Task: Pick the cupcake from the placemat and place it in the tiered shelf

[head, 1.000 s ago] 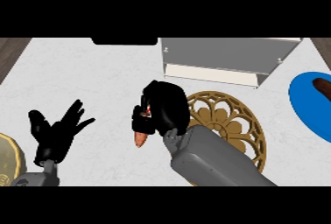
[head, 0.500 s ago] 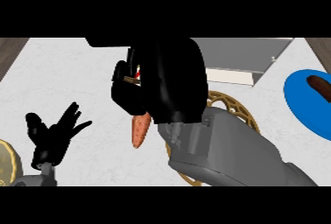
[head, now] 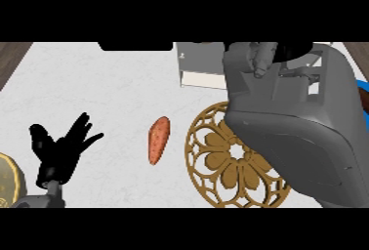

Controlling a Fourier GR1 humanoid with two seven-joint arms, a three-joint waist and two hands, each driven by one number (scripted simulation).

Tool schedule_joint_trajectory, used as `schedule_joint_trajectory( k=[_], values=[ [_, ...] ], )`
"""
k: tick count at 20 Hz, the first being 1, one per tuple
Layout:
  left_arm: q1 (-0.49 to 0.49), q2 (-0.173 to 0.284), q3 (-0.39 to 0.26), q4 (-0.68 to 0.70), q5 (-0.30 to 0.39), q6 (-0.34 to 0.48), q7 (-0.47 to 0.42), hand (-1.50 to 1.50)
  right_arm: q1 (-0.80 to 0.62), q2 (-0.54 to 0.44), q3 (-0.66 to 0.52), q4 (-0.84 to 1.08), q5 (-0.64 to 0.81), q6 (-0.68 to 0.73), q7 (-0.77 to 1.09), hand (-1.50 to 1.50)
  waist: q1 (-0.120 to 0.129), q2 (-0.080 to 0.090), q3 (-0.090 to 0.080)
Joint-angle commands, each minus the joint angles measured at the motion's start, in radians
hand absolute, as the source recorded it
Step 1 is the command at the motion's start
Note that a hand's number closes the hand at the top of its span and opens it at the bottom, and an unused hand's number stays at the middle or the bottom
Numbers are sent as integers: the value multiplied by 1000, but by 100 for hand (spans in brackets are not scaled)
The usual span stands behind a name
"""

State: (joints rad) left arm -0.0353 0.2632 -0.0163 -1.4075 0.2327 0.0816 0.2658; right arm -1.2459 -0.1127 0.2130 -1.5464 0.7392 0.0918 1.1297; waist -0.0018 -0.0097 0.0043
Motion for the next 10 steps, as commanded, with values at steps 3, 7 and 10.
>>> schedule_joint_trajectory(
  k=[3, 7, 10],
  values=[
    [39, -31, -26, 33, -32, 12, -15, 0, -90, -100, -152, 126, -16, 70, 30, 150, 7, 9, -5],
    [-16, -15, -3, 68, -13, -13, 9, 0, -189, -179, -230, 248, -68, 134, -54, 150, 7, 11, -5],
    [-42, 21, 34, 69, 6, -30, 45, 0, -213, -181, -248, 334, -69, 114, -105, 150, 11, 12, -5]
  ],
)
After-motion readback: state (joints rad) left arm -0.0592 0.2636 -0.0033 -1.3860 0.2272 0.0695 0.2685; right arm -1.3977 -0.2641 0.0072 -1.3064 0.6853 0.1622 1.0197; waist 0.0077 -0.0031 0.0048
